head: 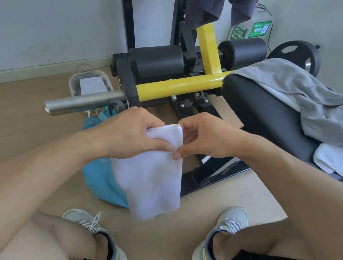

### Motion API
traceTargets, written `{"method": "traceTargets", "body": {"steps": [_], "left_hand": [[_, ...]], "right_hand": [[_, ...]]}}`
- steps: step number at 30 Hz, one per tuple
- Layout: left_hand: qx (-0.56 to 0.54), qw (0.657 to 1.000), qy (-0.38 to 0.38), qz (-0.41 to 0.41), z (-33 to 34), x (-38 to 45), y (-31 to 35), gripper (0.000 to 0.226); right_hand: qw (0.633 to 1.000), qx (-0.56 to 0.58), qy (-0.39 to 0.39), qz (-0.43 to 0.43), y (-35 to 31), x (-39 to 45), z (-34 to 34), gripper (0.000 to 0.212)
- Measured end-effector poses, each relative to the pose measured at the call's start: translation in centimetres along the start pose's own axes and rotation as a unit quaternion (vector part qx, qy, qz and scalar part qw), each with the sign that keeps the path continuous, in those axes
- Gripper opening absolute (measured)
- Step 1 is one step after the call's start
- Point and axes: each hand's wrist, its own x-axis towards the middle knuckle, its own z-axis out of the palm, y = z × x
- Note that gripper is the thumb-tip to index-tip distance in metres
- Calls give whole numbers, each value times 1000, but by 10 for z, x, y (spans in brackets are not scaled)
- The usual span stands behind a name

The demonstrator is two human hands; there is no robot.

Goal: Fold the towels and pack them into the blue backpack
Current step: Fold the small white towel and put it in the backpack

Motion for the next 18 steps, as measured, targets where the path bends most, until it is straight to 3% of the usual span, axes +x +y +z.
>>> {"method": "traceTargets", "body": {"steps": [6, 10, 15, 18], "left_hand": [[-50, 994, 84, 42, -9, -3, -3, 35], [-92, 980, 176, -14, -18, 2, -12, 18], [-162, 961, 207, -83, -31, 6, -41, 22], [-216, 941, 225, -131, -34, 5, -57, 45]], "right_hand": [[998, -54, -23, 12, 12, 11, 12, 37], [997, -76, 4, 32, 21, 14, 7, 32], [997, -38, 8, 63, 33, 15, -5, 30], [992, -84, -12, 98, 45, 17, -6, 28]]}}
